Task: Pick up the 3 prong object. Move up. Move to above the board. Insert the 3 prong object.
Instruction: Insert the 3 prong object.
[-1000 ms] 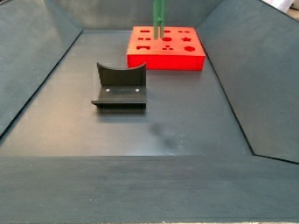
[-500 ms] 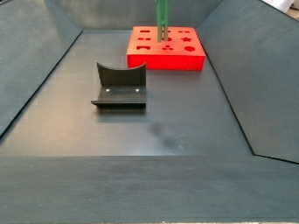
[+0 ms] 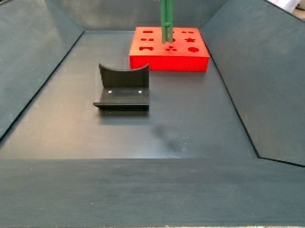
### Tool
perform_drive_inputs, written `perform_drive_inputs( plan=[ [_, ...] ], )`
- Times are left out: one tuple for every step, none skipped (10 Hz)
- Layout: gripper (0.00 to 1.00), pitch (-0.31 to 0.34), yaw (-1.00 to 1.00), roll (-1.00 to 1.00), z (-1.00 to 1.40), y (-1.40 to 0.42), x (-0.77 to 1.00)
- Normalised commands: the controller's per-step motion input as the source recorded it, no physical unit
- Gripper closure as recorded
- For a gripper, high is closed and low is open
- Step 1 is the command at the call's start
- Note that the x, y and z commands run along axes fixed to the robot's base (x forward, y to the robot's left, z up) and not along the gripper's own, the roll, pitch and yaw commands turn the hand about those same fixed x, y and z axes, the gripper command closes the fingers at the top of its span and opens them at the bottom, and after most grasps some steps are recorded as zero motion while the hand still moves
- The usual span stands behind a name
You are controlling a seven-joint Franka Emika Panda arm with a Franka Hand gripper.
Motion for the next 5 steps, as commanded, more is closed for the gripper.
perform_drive_inputs(
  plan=[
    [1.0, 0.0, -0.47, 0.03, -0.05, 0.04, 0.0],
    [1.0, -0.009, -0.11, 0.0, 0.0, 0.0, 0.01],
    [1.0, 0.0, -0.01, 0.0, 0.0, 0.0, 0.0],
    [1.0, -0.01, 0.0, 0.0, -0.13, 0.0, 0.03],
    [1.0, -0.05, -0.01, 0.04, -0.26, 0.0, 0.03]
  ],
)
